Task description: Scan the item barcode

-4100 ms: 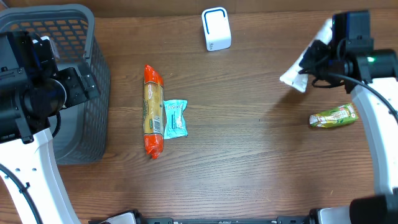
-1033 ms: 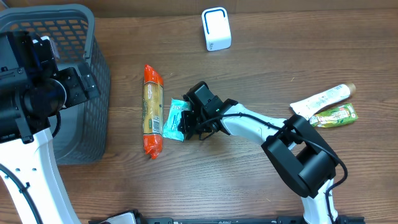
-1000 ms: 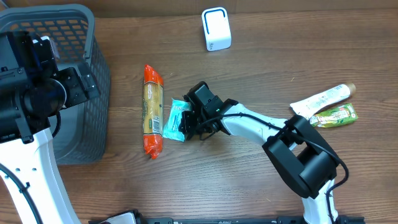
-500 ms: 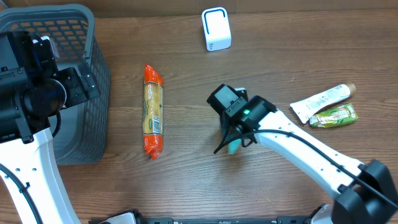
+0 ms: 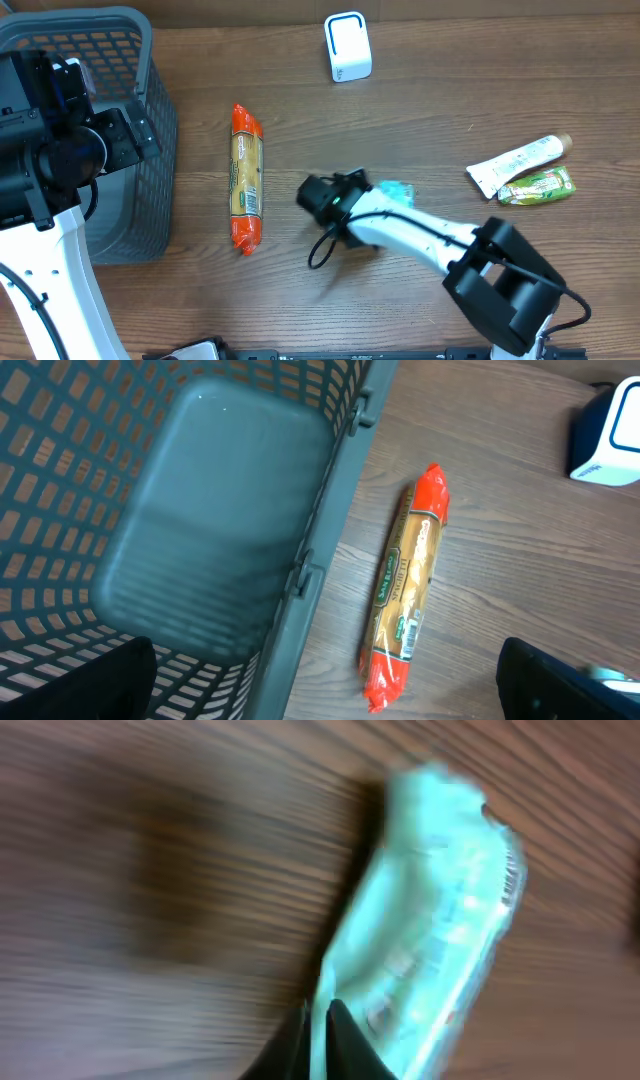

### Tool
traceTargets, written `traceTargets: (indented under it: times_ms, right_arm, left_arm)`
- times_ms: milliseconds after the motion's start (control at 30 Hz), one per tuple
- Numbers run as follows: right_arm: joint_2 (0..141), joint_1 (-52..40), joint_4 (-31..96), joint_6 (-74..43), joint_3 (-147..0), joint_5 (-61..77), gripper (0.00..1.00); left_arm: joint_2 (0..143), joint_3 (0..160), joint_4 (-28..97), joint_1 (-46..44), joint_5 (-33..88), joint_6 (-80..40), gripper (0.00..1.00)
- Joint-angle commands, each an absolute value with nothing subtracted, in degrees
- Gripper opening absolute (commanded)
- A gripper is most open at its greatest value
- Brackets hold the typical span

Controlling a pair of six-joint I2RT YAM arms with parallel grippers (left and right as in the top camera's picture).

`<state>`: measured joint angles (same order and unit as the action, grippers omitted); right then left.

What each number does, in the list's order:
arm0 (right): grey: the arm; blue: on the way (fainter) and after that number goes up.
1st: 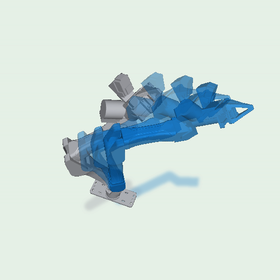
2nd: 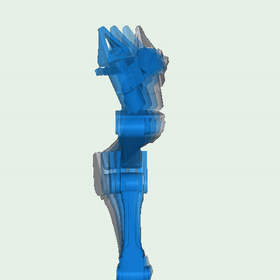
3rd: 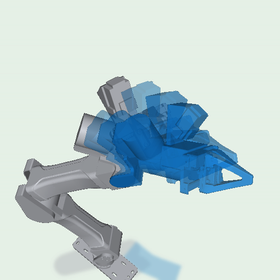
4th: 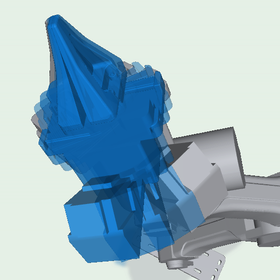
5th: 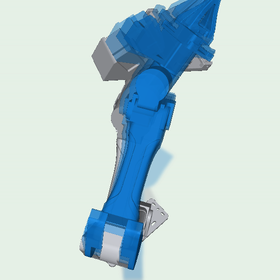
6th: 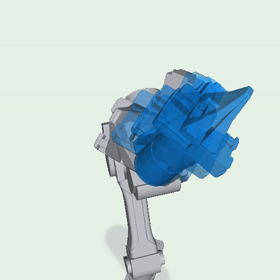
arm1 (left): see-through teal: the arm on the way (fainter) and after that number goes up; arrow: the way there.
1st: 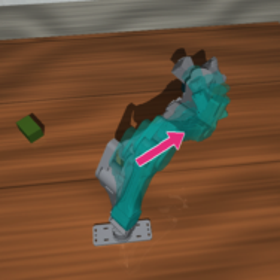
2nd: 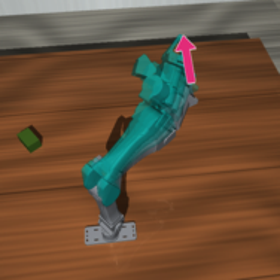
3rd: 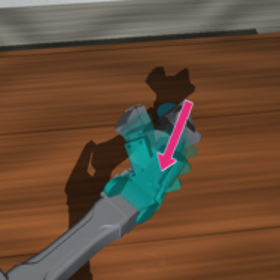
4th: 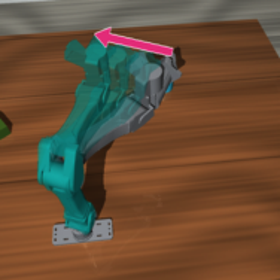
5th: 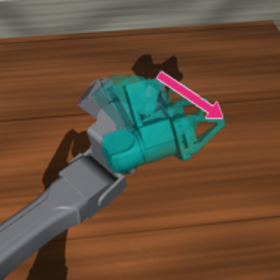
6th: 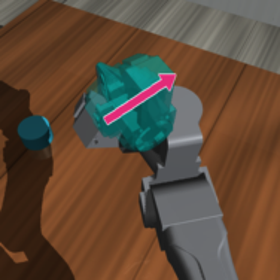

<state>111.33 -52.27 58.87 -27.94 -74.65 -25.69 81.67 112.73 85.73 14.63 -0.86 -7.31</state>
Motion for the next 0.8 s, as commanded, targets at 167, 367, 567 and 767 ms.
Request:
traceTargets:
  times_ms: [167, 367, 567, 767]
  right_arm:
    - [110.5, -54.5, 58.2, -28.3, -79.2, -21.2, 0.39]
    - [104.7, -47.2, 61.5, -28.2, -84.5, -11.2, 0.4]
    - [100.3, -37.8, 65.8, -26.0, -84.4, 0.0, 0.47]
    - [100.4, -32.2, 65.3, -22.2, -78.9, 6.5, 0.54]
  left_arm:
    - [82.2, 112.6, 85.5, 14.7, -0.4, -7.7, 1.0]
    - [82.2, 112.6, 85.5, 14.7, -0.4, -7.7, 1.0]
    - [82.2, 112.6, 85.5, 14.7, -0.4, -7.7, 1.0]
    - [82.2, 112.6, 85.5, 14.7, -0.4, -7.7, 1.0]
